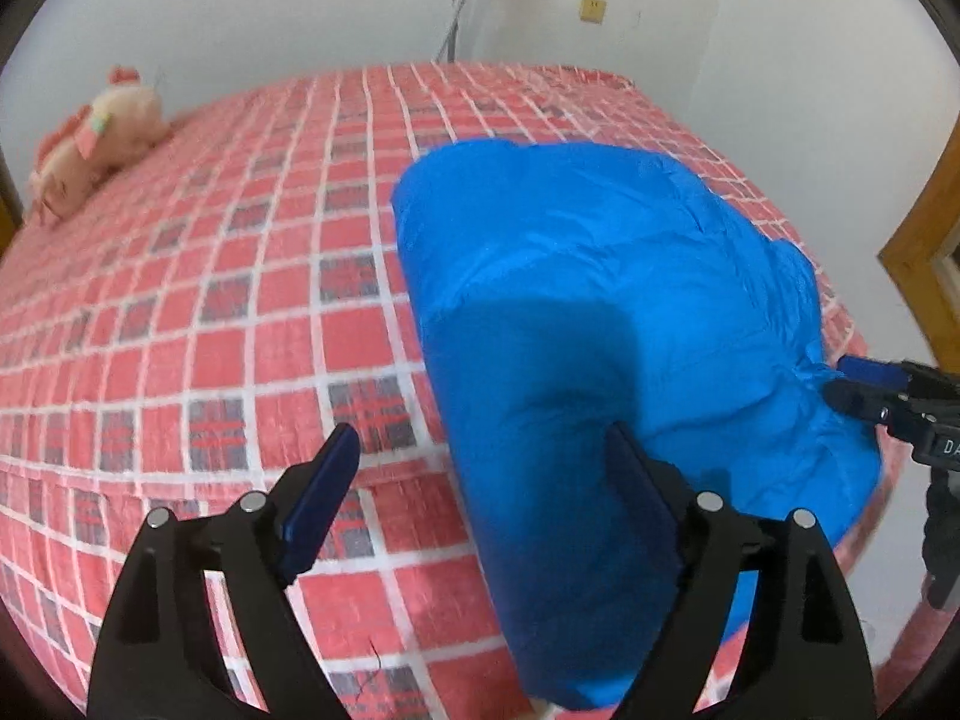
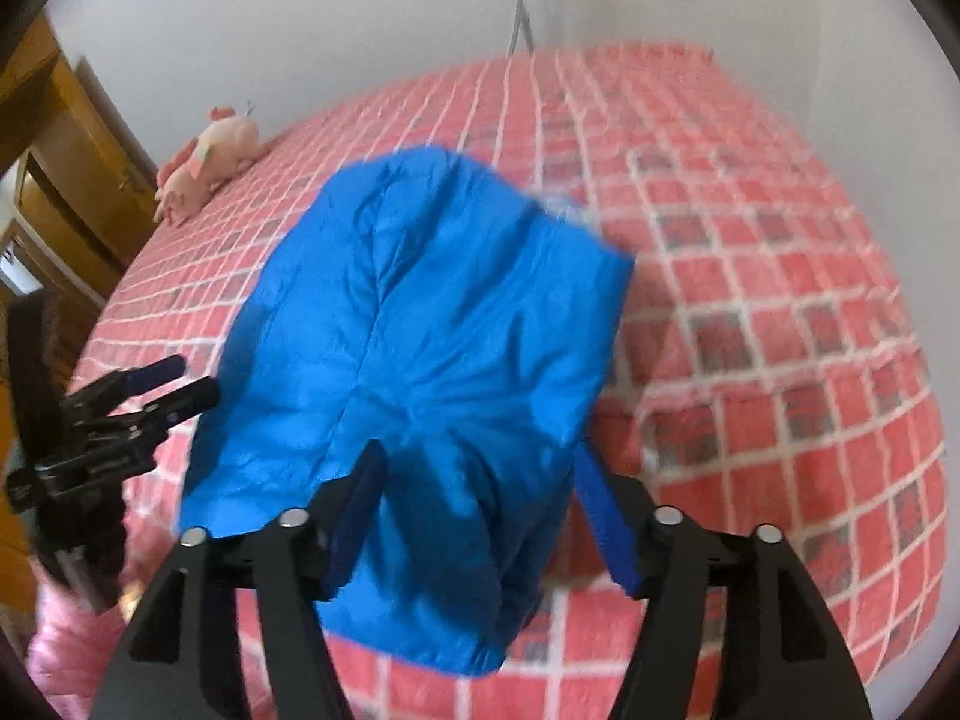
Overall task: Fold large clothes
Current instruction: 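Fold the held end over the bundle with the right tool while the left tool presses it, then lay the folded end down and open the right tool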
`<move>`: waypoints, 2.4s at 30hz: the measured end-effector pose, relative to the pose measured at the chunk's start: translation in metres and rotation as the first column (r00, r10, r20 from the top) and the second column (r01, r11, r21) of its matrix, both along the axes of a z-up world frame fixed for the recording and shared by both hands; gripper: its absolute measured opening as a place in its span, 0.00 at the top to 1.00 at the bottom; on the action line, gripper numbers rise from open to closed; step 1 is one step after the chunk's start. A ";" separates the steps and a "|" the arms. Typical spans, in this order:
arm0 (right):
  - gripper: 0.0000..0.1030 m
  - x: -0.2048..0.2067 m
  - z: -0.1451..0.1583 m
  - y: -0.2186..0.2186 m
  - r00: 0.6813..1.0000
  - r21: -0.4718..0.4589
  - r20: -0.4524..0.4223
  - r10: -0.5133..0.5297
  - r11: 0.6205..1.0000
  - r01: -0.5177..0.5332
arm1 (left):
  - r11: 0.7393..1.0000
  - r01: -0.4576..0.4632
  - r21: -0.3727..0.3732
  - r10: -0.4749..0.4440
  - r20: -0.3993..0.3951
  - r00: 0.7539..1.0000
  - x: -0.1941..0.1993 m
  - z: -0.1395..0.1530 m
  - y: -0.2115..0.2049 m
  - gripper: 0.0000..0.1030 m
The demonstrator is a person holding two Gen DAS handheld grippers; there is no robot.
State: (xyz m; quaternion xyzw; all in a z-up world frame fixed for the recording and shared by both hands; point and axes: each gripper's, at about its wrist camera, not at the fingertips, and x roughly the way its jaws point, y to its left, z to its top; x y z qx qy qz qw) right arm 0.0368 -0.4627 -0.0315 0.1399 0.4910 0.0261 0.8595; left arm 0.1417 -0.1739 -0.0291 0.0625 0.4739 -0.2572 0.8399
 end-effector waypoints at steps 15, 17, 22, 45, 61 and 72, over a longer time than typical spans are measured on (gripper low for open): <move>0.14 0.027 -0.069 -0.009 0.984 0.220 -0.150 0.097 0.974 -0.062 | 0.973 0.107 -0.203 -0.146 -0.193 0.970 0.026 -0.051 -0.008 0.04; 0.17 0.028 -0.076 -0.014 0.985 0.290 -0.129 0.112 0.955 -0.070 | 0.956 0.100 -0.274 -0.173 -0.257 0.951 0.032 -0.063 -0.011 0.04; 0.45 0.018 -0.068 -0.012 0.988 0.305 -0.021 0.154 0.942 -0.140 | 0.950 0.101 -0.296 -0.168 -0.209 0.963 0.026 -0.056 -0.012 0.23; 0.57 0.118 0.036 0.060 0.895 0.103 0.268 0.357 0.913 -0.395 | 0.906 0.026 -0.422 -0.010 0.040 0.999 0.090 0.029 0.065 0.41; 0.50 0.237 -0.052 0.072 0.910 0.197 0.174 0.377 0.892 -0.407 | 0.943 -0.076 -0.324 0.081 0.002 0.997 0.205 -0.041 0.098 0.33; 0.41 0.229 -0.033 0.077 0.928 0.130 0.143 0.343 0.923 -0.361 | 0.961 -0.141 -0.237 0.146 0.001 0.989 0.201 -0.030 0.100 0.27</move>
